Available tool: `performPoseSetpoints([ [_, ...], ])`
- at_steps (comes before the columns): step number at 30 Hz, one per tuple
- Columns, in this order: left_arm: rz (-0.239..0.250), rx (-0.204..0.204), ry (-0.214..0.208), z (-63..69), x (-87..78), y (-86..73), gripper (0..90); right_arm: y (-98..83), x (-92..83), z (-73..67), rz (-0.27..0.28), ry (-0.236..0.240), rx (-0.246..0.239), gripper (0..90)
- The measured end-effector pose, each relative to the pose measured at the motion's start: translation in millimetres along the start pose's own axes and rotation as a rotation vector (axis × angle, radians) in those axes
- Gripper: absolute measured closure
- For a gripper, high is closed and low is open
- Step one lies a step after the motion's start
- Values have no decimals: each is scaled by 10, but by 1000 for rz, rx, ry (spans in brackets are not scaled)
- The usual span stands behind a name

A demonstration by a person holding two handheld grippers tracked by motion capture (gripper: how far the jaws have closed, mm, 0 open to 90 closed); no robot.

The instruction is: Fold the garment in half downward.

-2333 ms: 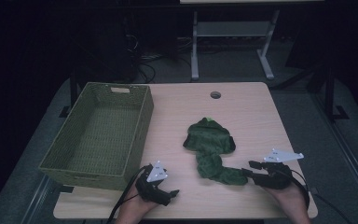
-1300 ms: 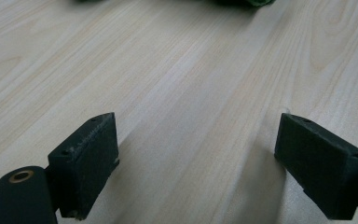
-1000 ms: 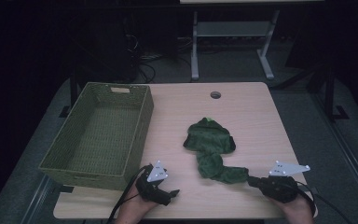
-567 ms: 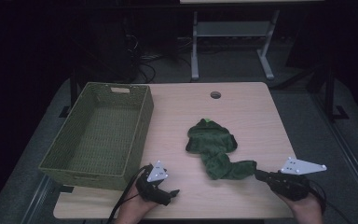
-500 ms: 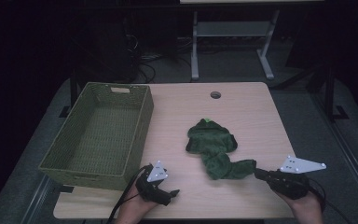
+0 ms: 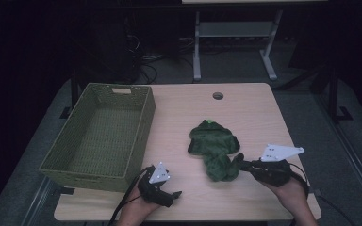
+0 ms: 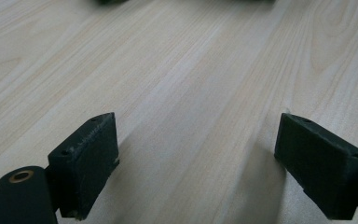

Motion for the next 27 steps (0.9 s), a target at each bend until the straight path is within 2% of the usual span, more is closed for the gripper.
performPoseSetpoints([
  [3, 0, 0, 0, 0, 1, 1, 125, 108, 148, -45, -20, 31, -34, 868],
  [4, 0, 0, 0, 0, 1, 1, 125, 108, 148, -45, -20, 31, -34, 868],
  [5, 0, 0, 0, 0, 1, 1, 125, 169, 274, -67, -38, 45, -46, 868],
  [14, -2, 5, 3, -5, 0, 1, 125, 260, 774, -96, -100, 113, -49, 868],
  [18, -2, 5, 3, -5, 0, 1, 125, 258, 889, -104, -114, 118, -46, 893],
  [22, -1, 5, 2, -4, 0, 1, 125, 269, 908, -109, -109, 115, -43, 861],
  [25, 0, 4, 2, -4, 1, 2, 125, 345, 799, -89, -63, 108, -37, 862],
  [27, 0, 4, 3, -4, 1, 1, 125, 399, 722, -55, -32, 85, -37, 876],
])
Point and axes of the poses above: each handheld gripper's, and its own axes: x roughly forward along the jaws, y roughly out of its top, z roughly to its right, the point moved 6 cm from there along x, roughly forward along the jaws, and after that the axes turned 5 degrees about -z, right-handed, at the moved point
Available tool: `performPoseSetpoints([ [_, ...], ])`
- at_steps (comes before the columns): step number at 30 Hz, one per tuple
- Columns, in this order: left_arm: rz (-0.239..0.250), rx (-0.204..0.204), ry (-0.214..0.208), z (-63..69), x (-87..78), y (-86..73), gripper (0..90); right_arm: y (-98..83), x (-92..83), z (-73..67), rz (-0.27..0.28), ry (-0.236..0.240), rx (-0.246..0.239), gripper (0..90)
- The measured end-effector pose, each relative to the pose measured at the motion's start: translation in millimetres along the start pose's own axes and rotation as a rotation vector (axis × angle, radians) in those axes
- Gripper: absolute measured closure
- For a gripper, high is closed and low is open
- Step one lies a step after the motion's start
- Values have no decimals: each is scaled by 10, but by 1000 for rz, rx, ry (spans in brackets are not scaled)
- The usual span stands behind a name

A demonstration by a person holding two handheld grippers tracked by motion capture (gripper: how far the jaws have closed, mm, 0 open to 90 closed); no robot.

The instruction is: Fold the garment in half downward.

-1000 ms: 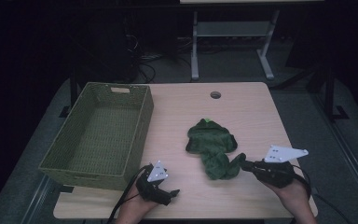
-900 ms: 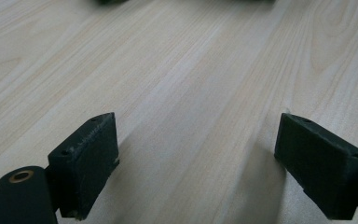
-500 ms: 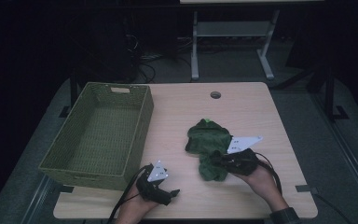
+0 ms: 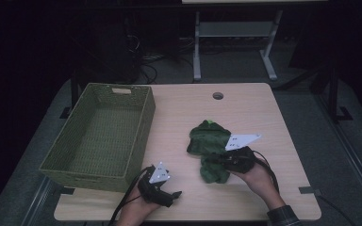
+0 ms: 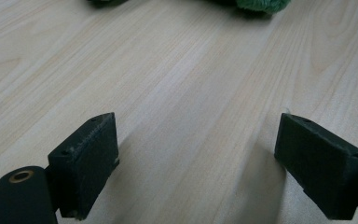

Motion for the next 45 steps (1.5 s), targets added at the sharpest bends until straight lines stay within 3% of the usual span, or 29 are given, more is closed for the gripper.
performPoseSetpoints([
  [4, -1, 0, 0, 0, 0, 0, 125, 7, -75, 143, 24, -54, 33, 897],
  [7, -4, 3, -1, -1, -2, -2, 125, -31, -75, 211, 18, -68, 61, 897],
  [10, -5, -1, -3, 3, -1, -1, 125, -123, 23, 262, -16, -62, 82, 897],
  [11, -4, 1, -3, 2, -1, -1, 125, -171, 117, 257, -50, -45, 91, 897],
  [18, -3, -1, -4, 4, 1, 0, 125, -244, 330, 196, -123, 11, 84, 897],
  [19, -4, 0, -4, 4, 1, 0, 125, -290, 388, 187, -152, 27, 100, 898],
  [21, -4, 0, -3, 4, 1, 0, 125, -317, 417, 190, -160, 30, 99, 899],
  [23, -4, 0, -3, 4, 1, 0, 125, -355, 456, 198, -171, 50, 139, 900],
  [25, -4, 0, -3, 3, 2, 1, 124, -368, 470, 199, -182, 53, 148, 900],
  [27, -4, 0, -5, 4, 2, 1, 124, -366, 475, 185, -187, 32, 136, 900],
  [32, -4, 1, -5, 2, 1, 2, 124, -341, 437, 177, -171, 22, 126, 895],
  [35, -3, -3, -3, -4, 4, 8, 130, -280, 324, 197, -126, 7, 126, 798],
  [45, -18, 2, -28, 23, 23, 94, 141, -209, 102, 255, -76, -23, 148, 665],
])
Point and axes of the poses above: each handheld gripper's, and its own axes: x roughly forward along the jaws, y roughly out of its top, z roughly to its right, the point moved 6 cm from there along x, roughly forward along the jaws, and after that the axes turned 5 degrees about -z, right-handed, at the moved point
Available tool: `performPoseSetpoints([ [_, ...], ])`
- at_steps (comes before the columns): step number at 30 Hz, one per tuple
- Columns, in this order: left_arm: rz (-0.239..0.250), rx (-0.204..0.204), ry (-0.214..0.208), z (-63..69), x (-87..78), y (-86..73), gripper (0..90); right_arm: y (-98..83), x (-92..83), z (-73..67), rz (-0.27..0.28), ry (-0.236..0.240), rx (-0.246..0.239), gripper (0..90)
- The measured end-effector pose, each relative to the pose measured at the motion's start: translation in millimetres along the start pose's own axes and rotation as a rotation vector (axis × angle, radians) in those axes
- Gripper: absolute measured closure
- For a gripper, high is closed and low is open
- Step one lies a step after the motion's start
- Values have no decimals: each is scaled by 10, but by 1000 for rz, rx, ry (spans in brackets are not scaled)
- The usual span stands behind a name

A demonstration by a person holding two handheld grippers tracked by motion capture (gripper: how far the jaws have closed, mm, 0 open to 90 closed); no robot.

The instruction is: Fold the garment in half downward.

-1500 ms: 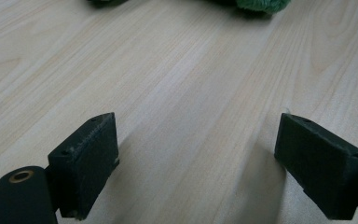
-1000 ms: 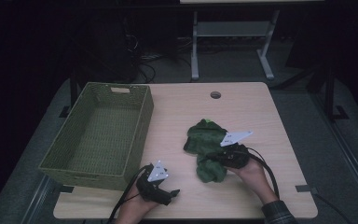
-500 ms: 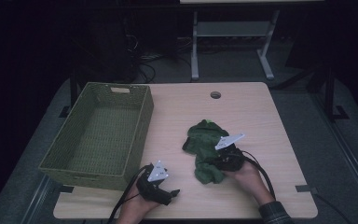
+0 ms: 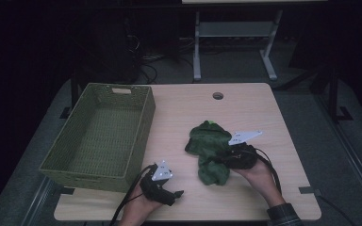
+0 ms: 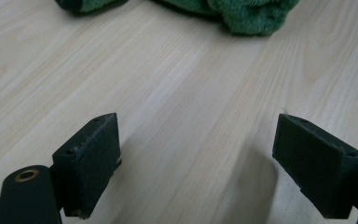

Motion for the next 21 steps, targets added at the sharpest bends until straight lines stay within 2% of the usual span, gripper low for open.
performPoseSetpoints([
  [3, 2, 8, 2, -8, 1, 70, 141, 11, -44, 30, 4, -9, 8, 627],
  [6, -13, 9, -17, -26, 8, 129, 142, 26, -87, 76, 6, -15, 23, 596],
  [7, -14, 3, -24, -33, 7, 151, 143, 36, -101, 100, 25, -20, 13, 593],
  [13, 9, 7, -31, -83, -20, 307, 152, 53, -170, 179, 33, -42, 29, 557],
  [17, 40, -5, -72, -103, -28, 438, 201, 60, -214, 220, 39, -57, 29, 502],
  [19, 26, 10, -61, -135, -21, 483, 213, 72, -233, 247, 52, -67, 32, 493],
  [21, 36, 8, -60, -188, -12, 578, 224, 85, -256, 287, 57, -83, 34, 470],
])
Point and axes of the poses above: each handheld gripper's, and its own axes: x roughly forward along the jaws, y roughly out of its top, z roughly to its right, the point moved 6 cm from there along x, roughly forward along the jaws, and after that the axes turned 5 degrees about -z, right-handed, at the moved point
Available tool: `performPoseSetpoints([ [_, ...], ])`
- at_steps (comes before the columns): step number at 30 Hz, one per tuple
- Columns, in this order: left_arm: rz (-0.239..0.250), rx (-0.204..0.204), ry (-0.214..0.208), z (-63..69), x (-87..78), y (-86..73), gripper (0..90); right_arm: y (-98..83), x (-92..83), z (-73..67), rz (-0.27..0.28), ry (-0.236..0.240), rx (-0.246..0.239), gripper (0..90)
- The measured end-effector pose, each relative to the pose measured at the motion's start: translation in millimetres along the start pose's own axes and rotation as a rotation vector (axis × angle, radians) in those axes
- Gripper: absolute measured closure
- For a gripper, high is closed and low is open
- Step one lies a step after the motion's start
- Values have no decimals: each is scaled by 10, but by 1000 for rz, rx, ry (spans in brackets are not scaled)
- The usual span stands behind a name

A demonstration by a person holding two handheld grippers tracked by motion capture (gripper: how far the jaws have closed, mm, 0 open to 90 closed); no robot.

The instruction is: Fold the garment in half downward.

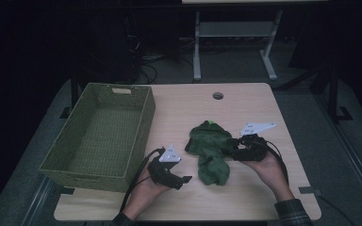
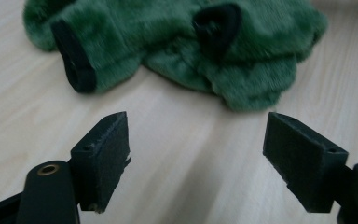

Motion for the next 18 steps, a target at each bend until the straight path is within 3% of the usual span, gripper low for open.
performPoseSetpoints([
  [3, 3, 1, 0, -34, 0, 63, 249, 14, -11, 45, 21, -13, 8, 475],
  [8, 22, 6, 10, -129, -2, 239, 304, 23, 9, 116, -12, -46, 20, 482],
  [12, 35, 12, 25, -212, 8, 374, 343, 82, 4, 197, -7, -69, 45, 475],
  [18, 47, 21, 53, -366, 55, 509, 407, 187, -5, 304, 2, -88, 43, 499],
])
Point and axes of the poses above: each handheld gripper's, and its own axes: x roughly forward along the jaws, y roughly out of its top, z roughly to its right, the point moved 6 cm from there along x, roughly forward along the jaws, and after that the axes turned 5 degrees about -z, right-handed, at the moved point
